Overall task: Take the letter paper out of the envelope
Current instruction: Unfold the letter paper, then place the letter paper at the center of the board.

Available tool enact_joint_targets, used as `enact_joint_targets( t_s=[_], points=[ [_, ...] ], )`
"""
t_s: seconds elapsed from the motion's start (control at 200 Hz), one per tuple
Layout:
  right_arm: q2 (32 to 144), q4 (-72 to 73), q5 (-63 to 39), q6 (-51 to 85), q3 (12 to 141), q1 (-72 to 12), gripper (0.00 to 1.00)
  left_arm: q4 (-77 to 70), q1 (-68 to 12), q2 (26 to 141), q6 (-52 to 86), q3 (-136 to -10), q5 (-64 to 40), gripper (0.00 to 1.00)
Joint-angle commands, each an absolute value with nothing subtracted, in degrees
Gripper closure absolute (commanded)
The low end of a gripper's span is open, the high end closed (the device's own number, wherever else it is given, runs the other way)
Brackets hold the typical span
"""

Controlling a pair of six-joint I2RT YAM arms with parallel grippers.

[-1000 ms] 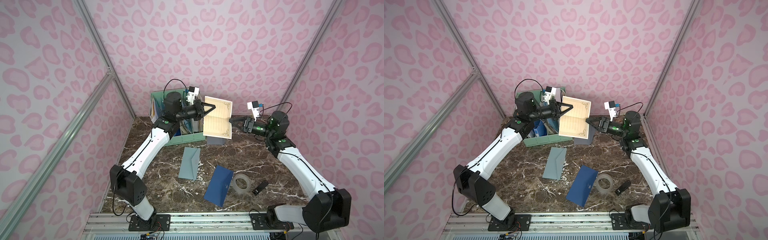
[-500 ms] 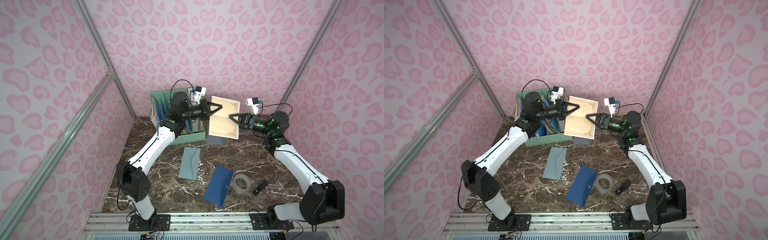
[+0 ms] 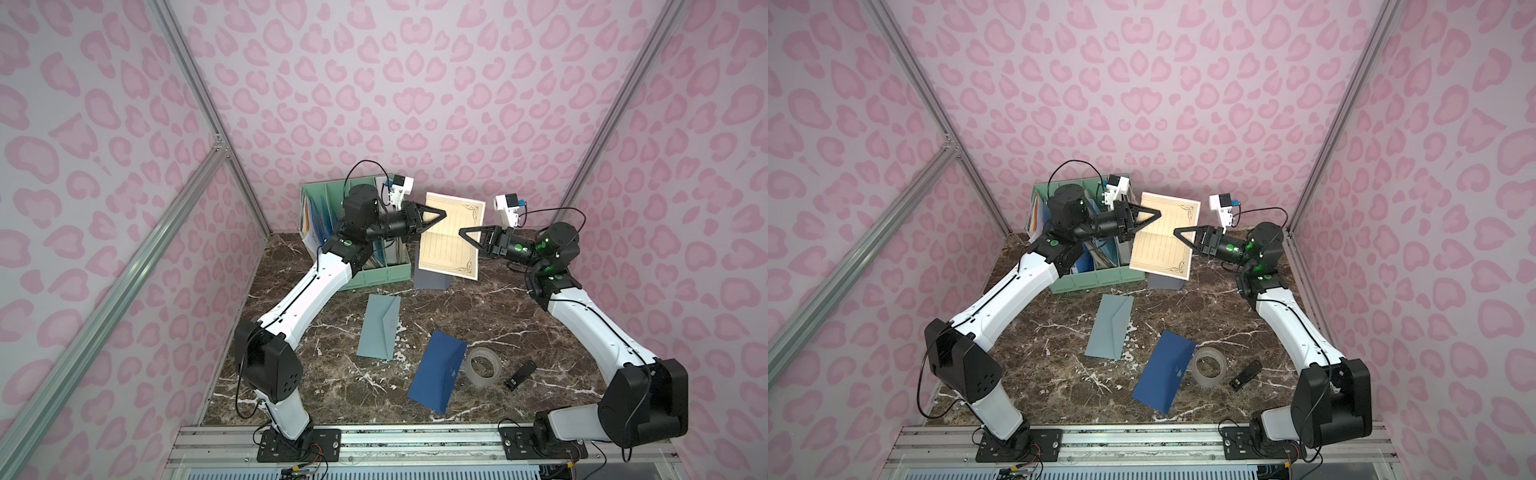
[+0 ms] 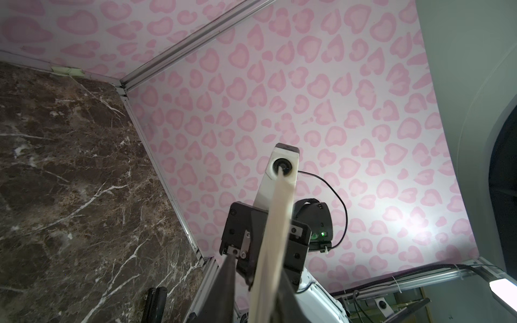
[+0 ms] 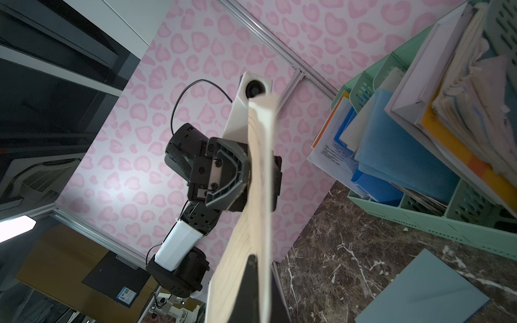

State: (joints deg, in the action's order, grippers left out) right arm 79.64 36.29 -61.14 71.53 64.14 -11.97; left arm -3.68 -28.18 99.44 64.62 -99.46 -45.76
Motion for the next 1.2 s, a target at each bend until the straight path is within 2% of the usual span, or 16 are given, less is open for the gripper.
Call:
enact_joint_targets(
  t_s=[0.0, 0.05, 0.13, 0.3, 0.56, 0.76, 0.915, 1.105, 1.195],
  points=[
    [78.26, 27.24, -60.5, 62.13, 66.32, -10.62, 1.0, 5.16, -27.42, 99.0, 59.76, -100.28, -42.6, 0.31],
    [77.54, 18.78, -58.95, 56.29, 67.78, -9.57, 1.0, 10.86, -26.6, 98.24, 57.71, -99.98, -39.18, 0.18],
    [76.85, 6.33, -55.1, 47.51, 70.02, -7.19, 1.0, 15.01, -24.75, 96.08, 56.42, -96.64, -34.33, 0.13],
    [78.21, -8.06, -44.0, 35.58, 72.11, -2.69, 1.0, 25.19, -22.68, 91.4, 52.7, -91.14, -26.48, 0.15],
    [89.65, -0.29, -38.48, 33.99, 72.89, 2.24, 1.0, 27.91, -22.85, 85.14, 52.06, -83.67, -26.22, 0.19],
    [102.83, -4.69, -39.09, 23.82, 83.21, 5.08, 1.0, 32.62, -22.85, 81.03, 49.26, -81.26, -26.45, 0.19],
    [114.01, -14.03, -44.43, 17.17, 93.19, 8.68, 1.0, 36.66, -22.85, 78.78, 46.21, -82.27, -26.13, 0.2],
    [128.26, -32.82, -44.47, 7.19, 110.13, 8.53, 1.0, 39.16, -22.85, 77.61, 43.48, -82.91, -25.56, 0.2],
    [130.94, -33.54, -44.53, 7.97, 111.22, 8.28, 1.0, 39.97, -22.85, 77.81, 42.87, -82.92, -25.57, 0.2]
  ],
)
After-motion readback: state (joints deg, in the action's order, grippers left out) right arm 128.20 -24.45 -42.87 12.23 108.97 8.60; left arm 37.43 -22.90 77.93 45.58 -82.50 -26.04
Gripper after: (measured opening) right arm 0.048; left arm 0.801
